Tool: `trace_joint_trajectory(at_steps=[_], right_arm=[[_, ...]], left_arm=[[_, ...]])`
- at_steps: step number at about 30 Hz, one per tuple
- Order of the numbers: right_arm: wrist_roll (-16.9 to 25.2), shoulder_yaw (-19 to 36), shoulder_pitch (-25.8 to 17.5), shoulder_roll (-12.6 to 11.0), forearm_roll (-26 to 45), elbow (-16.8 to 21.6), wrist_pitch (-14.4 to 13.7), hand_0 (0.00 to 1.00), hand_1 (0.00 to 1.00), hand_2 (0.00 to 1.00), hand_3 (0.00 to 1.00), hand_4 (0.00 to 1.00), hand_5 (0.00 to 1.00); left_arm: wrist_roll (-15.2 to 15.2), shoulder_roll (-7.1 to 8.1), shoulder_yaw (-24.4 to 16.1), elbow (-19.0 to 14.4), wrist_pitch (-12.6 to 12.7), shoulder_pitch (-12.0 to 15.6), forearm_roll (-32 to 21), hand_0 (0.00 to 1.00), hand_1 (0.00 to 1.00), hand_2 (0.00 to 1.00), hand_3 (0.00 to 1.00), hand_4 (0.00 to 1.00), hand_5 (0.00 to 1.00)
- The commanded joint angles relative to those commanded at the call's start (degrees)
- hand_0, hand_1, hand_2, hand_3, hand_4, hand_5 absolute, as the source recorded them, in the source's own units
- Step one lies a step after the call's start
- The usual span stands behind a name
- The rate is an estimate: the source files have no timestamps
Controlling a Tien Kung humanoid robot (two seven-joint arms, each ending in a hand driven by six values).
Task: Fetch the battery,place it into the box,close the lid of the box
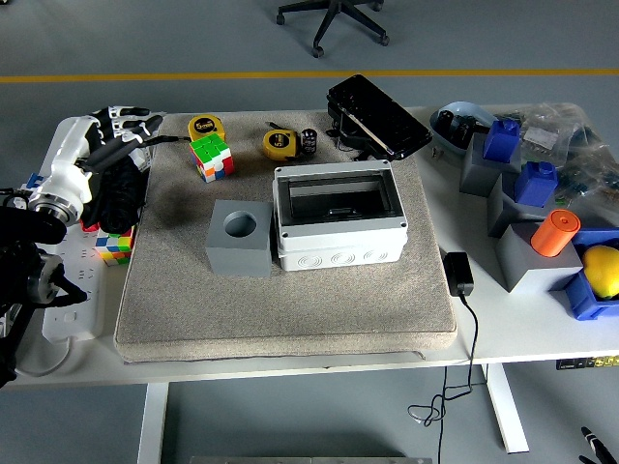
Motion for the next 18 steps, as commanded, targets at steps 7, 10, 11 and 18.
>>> trace_joint_trajectory(at_steps=[7, 10, 11, 18], right_arm=[[-0.1, -2.1, 1.1, 0.7, 1.7, -0.4, 0.5, 0.728, 0.669, 0.657, 0.600, 0.998, 0.620], [0.2, -0.9, 1.4, 0.8, 1.0, -0.2, 0.1, 0.728, 0.669, 0.657, 0.600, 0.998, 0.620], [0.3, -0.8, 1.5, 0.8, 1.0, -0.3, 0.0, 0.728, 0.669, 0.657, 0.600, 0.998, 0.620], [-0.1, -4.5, 2.9, 1.0, 3.7, -0.9, -0.2, 0.727, 0.669, 0.657, 0.600, 0.998, 0.620]], left_arm=[[0.6, -0.55, 0.0, -0.1, -0.2, -0.7, 0.3, 0.610, 0.641, 0.603, 0.614, 0.967, 0.441], [0.7, -0.64, -0.2, -0.3, -0.3, -0.4, 0.3, 0.607, 0.641, 0.603, 0.614, 0.967, 0.442], [0.8, -0.67, -0.3, -0.3, -0.3, -0.3, 0.3, 0.607, 0.641, 0.603, 0.614, 0.967, 0.442], [1.3, -0.91, -2.3, -1.0, -0.4, 0.1, 0.5, 0.606, 0.641, 0.603, 0.614, 0.967, 0.441]])
